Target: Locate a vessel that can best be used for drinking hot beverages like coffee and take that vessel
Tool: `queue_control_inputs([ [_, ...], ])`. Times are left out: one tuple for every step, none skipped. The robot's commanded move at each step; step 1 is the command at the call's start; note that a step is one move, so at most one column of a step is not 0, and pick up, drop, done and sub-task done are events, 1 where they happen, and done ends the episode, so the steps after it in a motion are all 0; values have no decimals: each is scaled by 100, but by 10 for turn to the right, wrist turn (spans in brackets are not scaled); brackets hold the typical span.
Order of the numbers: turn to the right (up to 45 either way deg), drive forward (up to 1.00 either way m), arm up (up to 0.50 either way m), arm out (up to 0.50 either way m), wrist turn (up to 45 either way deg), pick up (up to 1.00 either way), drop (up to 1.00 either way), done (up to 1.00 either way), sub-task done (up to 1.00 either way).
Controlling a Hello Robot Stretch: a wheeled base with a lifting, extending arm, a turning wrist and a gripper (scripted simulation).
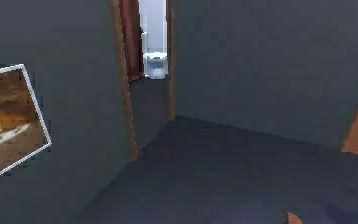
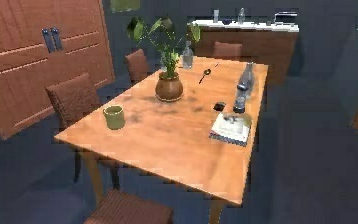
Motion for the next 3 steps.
queue_control_inputs([
  [0,80,0,0,0,0,0,0,0],
  [450,0,0,0,0,0,0,0,0],
  [420,0,0,0,0,0,0,0,0],
])
